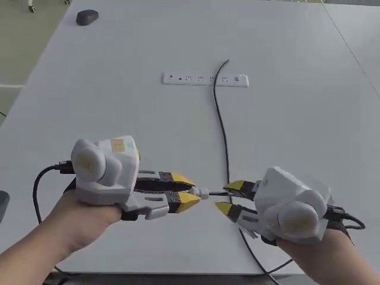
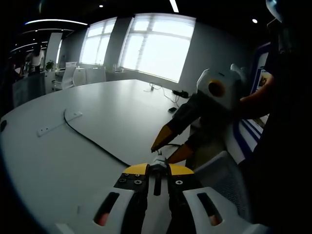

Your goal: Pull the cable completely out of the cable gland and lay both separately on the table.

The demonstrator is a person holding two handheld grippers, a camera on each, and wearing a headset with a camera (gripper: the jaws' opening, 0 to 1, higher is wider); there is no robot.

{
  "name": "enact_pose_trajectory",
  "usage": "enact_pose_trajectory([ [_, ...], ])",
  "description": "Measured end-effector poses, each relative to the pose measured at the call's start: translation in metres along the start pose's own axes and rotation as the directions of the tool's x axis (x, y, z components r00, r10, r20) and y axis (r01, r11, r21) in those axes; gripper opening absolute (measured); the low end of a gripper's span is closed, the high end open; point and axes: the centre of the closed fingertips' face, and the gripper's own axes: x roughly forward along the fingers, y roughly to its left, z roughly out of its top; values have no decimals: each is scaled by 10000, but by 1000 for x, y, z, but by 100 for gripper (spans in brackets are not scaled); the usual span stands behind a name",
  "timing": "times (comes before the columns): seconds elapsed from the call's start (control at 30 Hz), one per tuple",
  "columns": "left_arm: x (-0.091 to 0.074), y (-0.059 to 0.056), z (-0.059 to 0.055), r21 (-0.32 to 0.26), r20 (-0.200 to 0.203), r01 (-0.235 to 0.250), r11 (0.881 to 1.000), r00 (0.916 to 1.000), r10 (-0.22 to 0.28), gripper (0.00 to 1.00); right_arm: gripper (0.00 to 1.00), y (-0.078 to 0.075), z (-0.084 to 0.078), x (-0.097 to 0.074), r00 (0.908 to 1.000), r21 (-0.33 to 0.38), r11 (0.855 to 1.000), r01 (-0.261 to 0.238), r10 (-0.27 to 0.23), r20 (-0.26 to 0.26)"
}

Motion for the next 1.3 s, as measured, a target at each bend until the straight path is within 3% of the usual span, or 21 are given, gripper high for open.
enact_pose_trajectory([
  [0.6,0,-1,-2,-189,68,-93,9998,9999,95,15,2,6,-1,6,9993,-1399,9900,-202,158,-326],
  [0.67,0,-3,-1,-306,122,-20,9995,9999,24,15,1,8,-3,7,9982,-1133,9930,-326,267,-534],
  [0.97,-3,-1,-1,-264,153,-95,9996,9998,99,15,0,4,-6,9,9980,-978,9952,-17,-45,-633],
  [1.3,-10,1,-1,-287,257,-130,9995,9996,138,15,0,-7,-21,10,9950,-489,9981,385,-428,-898],
])
